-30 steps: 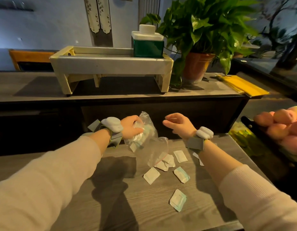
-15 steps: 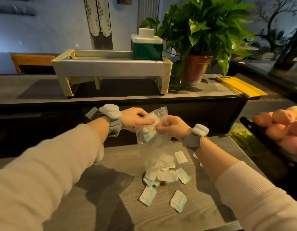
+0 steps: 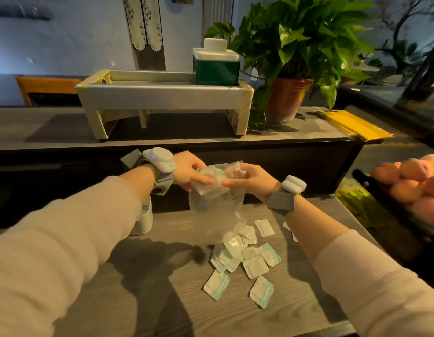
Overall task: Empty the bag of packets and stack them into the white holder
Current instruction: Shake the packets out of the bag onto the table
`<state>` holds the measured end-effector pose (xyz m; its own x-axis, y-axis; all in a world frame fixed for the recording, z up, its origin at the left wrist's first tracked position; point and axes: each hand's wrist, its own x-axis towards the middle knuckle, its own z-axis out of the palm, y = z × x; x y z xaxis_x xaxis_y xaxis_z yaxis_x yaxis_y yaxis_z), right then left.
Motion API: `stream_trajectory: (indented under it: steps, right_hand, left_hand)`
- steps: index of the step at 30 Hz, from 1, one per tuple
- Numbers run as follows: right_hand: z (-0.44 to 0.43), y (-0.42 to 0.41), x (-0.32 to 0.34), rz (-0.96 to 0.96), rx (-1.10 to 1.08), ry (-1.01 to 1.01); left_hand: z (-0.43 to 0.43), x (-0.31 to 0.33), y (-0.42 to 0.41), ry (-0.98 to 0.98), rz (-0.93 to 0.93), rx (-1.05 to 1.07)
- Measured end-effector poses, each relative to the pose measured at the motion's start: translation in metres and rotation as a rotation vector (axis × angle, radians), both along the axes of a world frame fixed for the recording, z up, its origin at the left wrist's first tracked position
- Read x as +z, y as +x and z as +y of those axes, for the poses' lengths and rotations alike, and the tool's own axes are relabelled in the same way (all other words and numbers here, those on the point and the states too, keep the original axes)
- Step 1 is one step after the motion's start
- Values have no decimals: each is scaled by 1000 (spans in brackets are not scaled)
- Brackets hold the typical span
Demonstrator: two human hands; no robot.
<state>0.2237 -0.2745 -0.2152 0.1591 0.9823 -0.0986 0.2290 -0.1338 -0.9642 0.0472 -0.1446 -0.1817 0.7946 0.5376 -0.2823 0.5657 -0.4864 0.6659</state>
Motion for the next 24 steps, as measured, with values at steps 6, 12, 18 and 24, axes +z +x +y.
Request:
stream_trajectory:
  steps: [6, 12, 18, 24]
  right_hand:
    - [2, -2, 0, -31, -32, 72]
    - [5, -2, 2, -58, -25, 51]
    - [5, -3, 3, 58, -31, 70]
    - [8, -4, 2, 13, -11, 71]
  left_hand:
    - [7, 18, -6, -42, -9, 14]
    - [6, 24, -10, -67, -7, -22]
    - [6, 26, -12, -89, -48, 16]
    - [12, 23, -19, -49, -87, -8]
